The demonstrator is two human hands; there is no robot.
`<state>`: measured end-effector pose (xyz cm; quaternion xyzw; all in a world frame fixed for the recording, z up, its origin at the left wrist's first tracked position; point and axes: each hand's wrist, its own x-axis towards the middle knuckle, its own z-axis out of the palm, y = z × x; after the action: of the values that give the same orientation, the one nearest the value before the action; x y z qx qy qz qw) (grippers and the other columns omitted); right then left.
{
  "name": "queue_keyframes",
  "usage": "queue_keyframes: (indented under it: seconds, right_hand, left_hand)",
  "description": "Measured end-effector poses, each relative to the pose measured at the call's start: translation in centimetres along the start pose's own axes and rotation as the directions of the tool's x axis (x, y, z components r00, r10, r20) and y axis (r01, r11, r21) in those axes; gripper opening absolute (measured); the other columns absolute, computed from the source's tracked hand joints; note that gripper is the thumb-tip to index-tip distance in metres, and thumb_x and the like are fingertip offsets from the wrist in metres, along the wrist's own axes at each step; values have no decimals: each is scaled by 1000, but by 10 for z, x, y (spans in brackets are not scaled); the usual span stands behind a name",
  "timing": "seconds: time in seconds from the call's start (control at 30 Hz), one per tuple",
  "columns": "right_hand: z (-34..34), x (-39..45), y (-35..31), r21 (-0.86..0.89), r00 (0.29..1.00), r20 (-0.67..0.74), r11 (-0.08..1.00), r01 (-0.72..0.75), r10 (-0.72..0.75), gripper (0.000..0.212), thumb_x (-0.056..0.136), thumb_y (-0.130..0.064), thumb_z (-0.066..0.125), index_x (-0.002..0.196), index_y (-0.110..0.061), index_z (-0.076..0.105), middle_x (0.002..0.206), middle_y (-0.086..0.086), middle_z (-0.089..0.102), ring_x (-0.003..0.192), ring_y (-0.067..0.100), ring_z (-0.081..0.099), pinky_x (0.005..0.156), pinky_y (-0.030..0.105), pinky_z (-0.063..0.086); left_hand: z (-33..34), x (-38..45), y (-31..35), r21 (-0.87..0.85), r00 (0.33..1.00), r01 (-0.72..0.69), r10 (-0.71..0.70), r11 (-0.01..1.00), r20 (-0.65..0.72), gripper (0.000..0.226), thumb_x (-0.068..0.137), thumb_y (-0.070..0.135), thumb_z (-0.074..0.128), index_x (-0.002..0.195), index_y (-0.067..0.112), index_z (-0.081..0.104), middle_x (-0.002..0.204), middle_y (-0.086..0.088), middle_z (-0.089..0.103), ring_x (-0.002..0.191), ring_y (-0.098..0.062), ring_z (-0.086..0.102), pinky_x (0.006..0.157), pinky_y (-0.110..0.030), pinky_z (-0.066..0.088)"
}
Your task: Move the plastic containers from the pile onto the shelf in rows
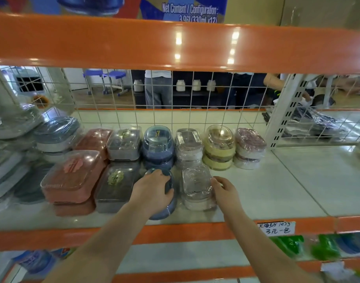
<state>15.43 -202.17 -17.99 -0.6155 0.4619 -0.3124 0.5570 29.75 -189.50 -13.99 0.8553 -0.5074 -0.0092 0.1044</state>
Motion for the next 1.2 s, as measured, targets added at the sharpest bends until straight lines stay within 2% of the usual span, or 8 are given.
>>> queue_keyframes:
  seconds: [0.1,0.23,0.43,0.53,0.63,0.77,0.97,1.2]
  right_hand:
    - [5,-2,-3,-6,1000,11,1000,1,-1,32,97,-22,49,126,-8,56,100,4,61,73,6,54,64,18,43]
    - [3,-7,-4,23,1000,27,1000,-2,2,37,92,-20,58,127,-9,54,96,4,62,73,8,56,65,18,45]
    - [4,-9,0,102,998,41,994,-45,41,42,87,-10,62,129,-10,54,111,15,63,94,29,64,78,36,53]
    - [6,-10,1,145,999,39,989,-18,13,40,88,-8,61,127,-13,56,114,18,62,104,32,62,90,43,52]
    - [8,-11,2,202,999,51,979,2,-13,40,88,-4,59,126,-16,55,115,23,60,105,34,61,92,47,51]
    - [8,-13,1,288,998,60,957,18,-36,38,89,2,56,122,-17,55,117,22,60,105,33,62,84,35,54]
    - [9,-14,2,355,998,53,935,10,-30,39,89,6,53,123,-12,55,118,20,60,92,22,63,69,18,55]
    - [10,-12,-6,384,997,67,924,3,-32,42,90,5,52,128,-14,51,112,14,64,96,24,64,72,23,55]
  left_hand:
    - [-1,-1,0,-11,1000,-11,11,1000,-3,37,94,40,45,126,24,55,123,5,49,118,-16,46,90,-28,42]
    - [0,-1,-1,-17,999,-23,23,1000,-30,36,94,41,45,123,24,57,119,6,50,115,-14,47,87,-26,43]
    - [1,-2,-2,-33,999,-32,31,999,-37,40,95,40,44,129,22,54,125,4,48,119,-15,45,90,-27,44]
    - [1,-1,-2,-35,999,-34,33,999,-31,41,95,40,44,130,22,52,125,4,48,118,-15,47,90,-27,44]
    - [0,-1,-3,-39,999,-38,37,999,-31,41,95,41,44,130,22,53,124,4,48,116,-15,48,90,-28,44]
    - [0,-1,-3,-37,999,-43,42,998,-31,41,95,41,44,129,22,53,124,3,49,116,-16,48,90,-29,44]
    - [0,-2,-5,-35,998,-56,55,998,-30,39,94,41,44,127,23,55,121,5,49,114,-15,48,88,-27,44]
    - [-9,4,-3,-3,999,-45,45,999,11,31,95,39,43,114,21,60,115,4,51,108,-17,51,81,-27,43]
